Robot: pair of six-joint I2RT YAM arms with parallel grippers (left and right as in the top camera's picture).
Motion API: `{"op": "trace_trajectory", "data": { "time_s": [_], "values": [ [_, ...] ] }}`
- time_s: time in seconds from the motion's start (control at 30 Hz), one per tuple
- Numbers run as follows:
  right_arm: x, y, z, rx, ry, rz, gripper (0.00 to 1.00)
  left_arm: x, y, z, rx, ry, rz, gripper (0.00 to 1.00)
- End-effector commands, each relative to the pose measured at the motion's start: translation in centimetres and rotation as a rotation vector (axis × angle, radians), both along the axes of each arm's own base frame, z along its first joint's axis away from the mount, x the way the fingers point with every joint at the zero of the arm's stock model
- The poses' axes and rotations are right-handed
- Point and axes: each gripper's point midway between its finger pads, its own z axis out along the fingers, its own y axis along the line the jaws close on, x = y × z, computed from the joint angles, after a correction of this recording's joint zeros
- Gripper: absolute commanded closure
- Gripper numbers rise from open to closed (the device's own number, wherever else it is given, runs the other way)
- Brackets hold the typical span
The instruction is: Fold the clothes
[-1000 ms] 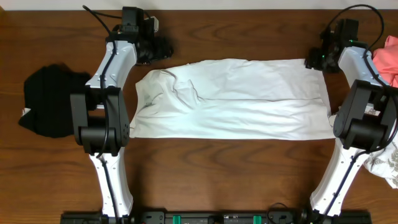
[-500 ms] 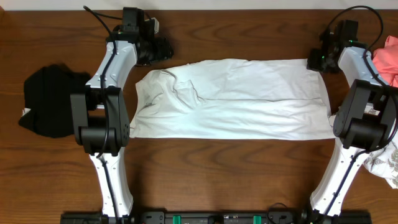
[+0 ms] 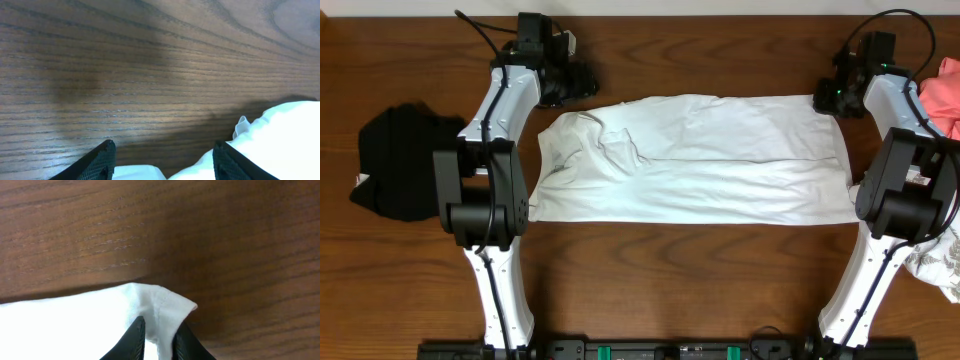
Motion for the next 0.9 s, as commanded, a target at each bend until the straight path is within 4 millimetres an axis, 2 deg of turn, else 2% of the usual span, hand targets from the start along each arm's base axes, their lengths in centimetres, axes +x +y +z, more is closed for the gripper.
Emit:
{"op": "trace_trajectory", "data": {
  "time_s": [0.0, 0.4, 0.87],
  "values": [
    [0.61, -0.72, 2.50, -0.037, -0.042, -0.012, 0.82, 0.12, 0.28, -0.67, 0.009, 0.008, -0.002, 0.37],
    [-0.28, -1.44, 2.59, -0.079, -0.005, -0.031, 0.82, 0.10, 0.28, -0.68, 0.009, 0.009, -0.002, 0.37],
    [0.40, -1.18, 2.95, -0.071, -0.034, -0.024, 0.84, 0.04, 0.29, -0.71, 0.010, 0.012, -0.002, 0.37]
  ]
}}
